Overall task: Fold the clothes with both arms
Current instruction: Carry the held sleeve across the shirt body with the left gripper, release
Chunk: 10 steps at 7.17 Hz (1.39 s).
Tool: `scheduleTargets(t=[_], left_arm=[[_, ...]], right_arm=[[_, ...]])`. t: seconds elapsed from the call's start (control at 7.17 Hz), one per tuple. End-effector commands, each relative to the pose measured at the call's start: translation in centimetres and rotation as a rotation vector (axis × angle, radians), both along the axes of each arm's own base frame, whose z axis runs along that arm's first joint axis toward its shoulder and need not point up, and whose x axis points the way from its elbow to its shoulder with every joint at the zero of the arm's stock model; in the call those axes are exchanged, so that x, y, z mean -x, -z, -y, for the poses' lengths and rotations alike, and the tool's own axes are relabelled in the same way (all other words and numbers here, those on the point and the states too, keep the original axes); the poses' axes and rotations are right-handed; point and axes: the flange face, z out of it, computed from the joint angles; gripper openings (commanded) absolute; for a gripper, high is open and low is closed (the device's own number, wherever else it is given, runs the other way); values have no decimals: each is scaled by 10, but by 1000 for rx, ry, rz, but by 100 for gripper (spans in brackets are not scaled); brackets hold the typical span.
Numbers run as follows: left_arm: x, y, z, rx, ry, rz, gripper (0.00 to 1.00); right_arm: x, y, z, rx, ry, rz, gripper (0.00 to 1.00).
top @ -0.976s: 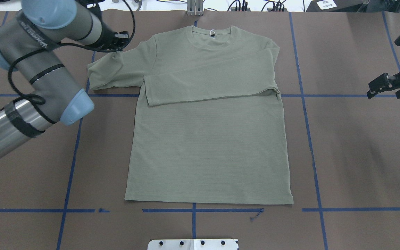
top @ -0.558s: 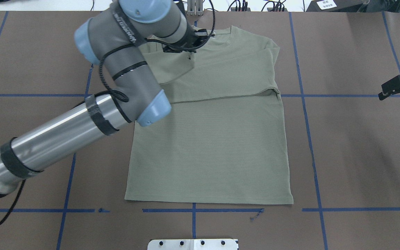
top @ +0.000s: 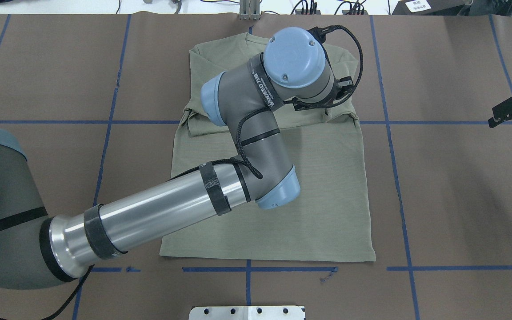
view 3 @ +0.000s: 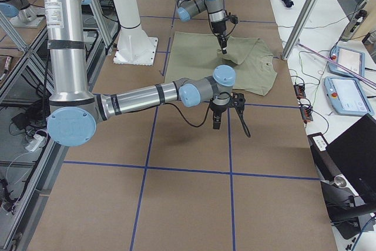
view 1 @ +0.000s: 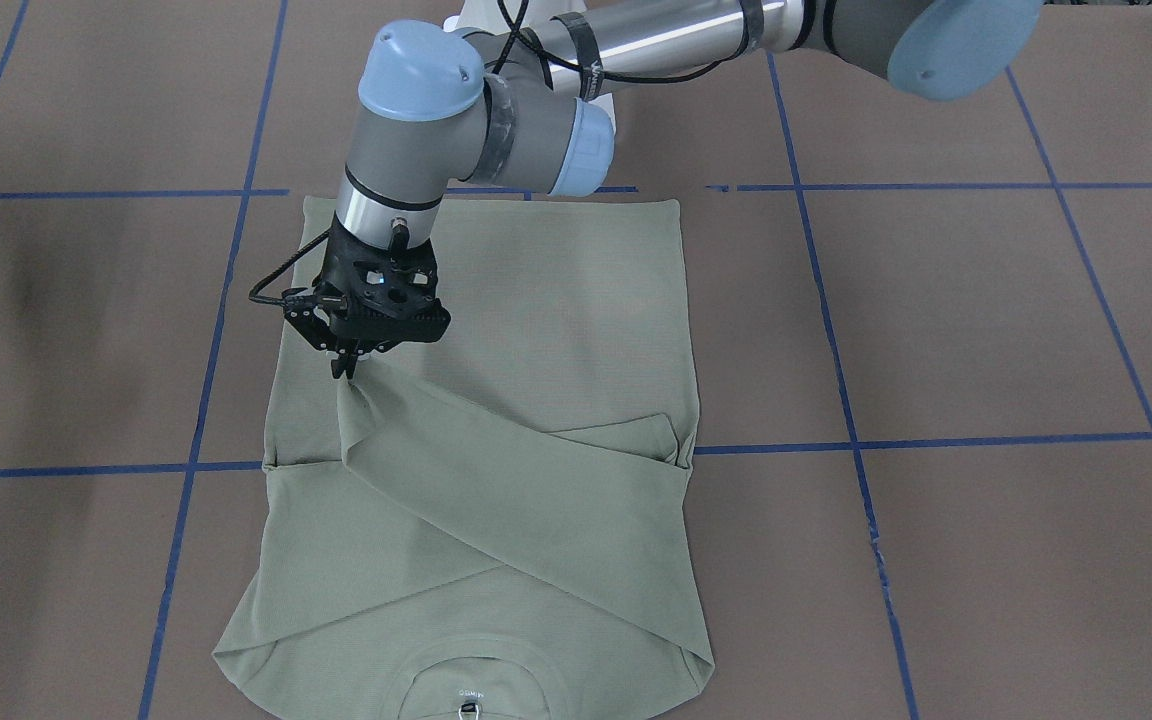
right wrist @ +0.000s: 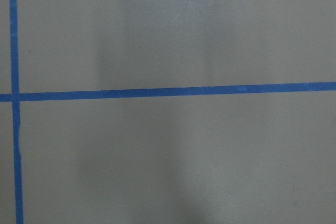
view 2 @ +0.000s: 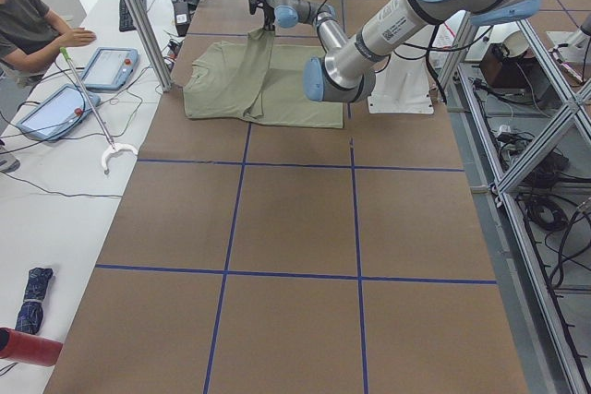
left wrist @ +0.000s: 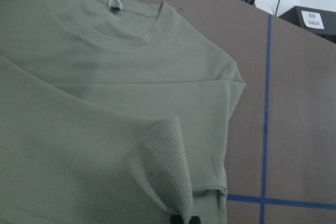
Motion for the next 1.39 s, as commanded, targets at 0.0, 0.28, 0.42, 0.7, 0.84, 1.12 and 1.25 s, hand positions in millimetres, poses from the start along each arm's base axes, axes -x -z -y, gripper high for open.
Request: scheduleTargets(t=[0.0, 0.28, 0.42, 0.7, 0.84, 1.12, 1.25], left_arm=[[-39, 12, -24, 18, 17, -12, 0], [-98, 46, -81, 35, 70, -17, 99], [-99, 46, -86, 0, 89, -67, 100], [-78, 17, -79, -75, 88, -65, 100], [-61, 2, -68, -87, 95, -61, 100], [-35, -22, -37, -121, 31, 44, 100], [-5, -56, -26, -147, -5, 82, 100]], right_arm=[[0, -2, 0, 6, -3, -1, 100], [2, -13, 2, 26, -2, -9, 100], [3, -8, 5, 21, -6, -4, 100], [3, -3, 5, 11, -6, 0, 100], [3, 4, 5, 9, -22, 4, 100], [37, 43, -7, -6, -90, 36, 100], [64, 52, -22, 2, -107, 51, 100]])
